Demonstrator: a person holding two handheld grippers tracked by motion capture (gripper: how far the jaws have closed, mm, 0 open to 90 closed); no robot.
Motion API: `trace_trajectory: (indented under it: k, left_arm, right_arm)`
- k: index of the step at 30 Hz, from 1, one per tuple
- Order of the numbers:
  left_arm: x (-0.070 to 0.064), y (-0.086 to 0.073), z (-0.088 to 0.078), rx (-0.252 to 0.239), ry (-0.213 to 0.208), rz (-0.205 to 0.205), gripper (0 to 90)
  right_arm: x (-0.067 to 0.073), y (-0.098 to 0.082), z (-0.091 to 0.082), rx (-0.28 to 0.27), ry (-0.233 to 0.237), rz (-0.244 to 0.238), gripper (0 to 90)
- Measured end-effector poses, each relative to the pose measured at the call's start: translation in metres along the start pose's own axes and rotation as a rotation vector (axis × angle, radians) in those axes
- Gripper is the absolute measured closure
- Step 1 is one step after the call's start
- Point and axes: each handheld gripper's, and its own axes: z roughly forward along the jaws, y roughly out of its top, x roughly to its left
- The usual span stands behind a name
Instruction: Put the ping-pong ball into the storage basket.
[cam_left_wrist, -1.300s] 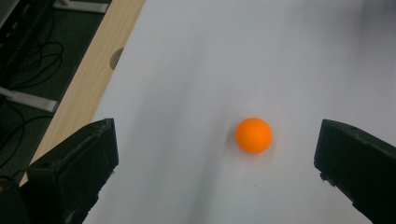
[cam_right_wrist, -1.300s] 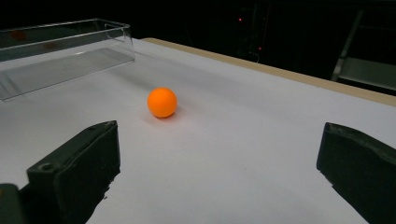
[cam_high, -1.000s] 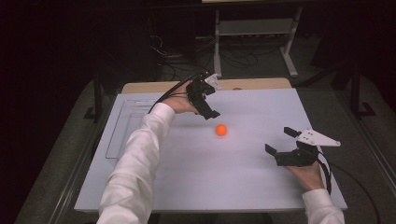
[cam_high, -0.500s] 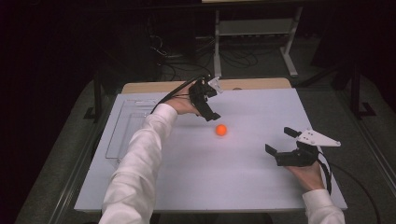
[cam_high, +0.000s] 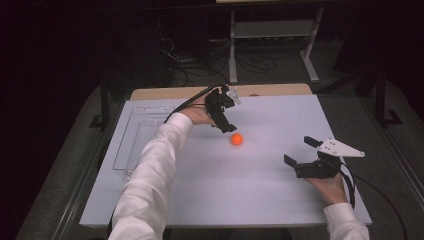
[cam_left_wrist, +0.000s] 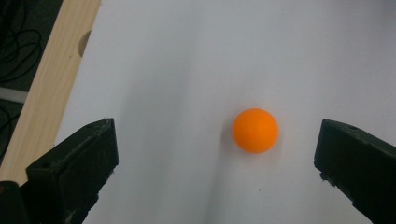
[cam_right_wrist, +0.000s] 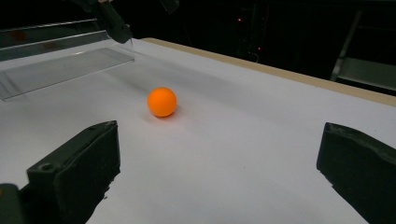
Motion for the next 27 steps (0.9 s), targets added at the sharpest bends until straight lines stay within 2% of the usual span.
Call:
trace_trajectory:
  k: [12, 27]
  left_arm:
    - [-0.005, 0.000, 0.016, 0.046, -0.021, 0.015, 0.0]
    - [-0.009, 0.000, 0.029, 0.067, -0.034, 0.025, 0.0]
  right_arm:
    - [0.000, 0.000, -0.001, 0.000, 0.000, 0.001, 0.0]
    - [-0.001, 0.000, -0.001, -0.004, 0.000, 0.006, 0.0]
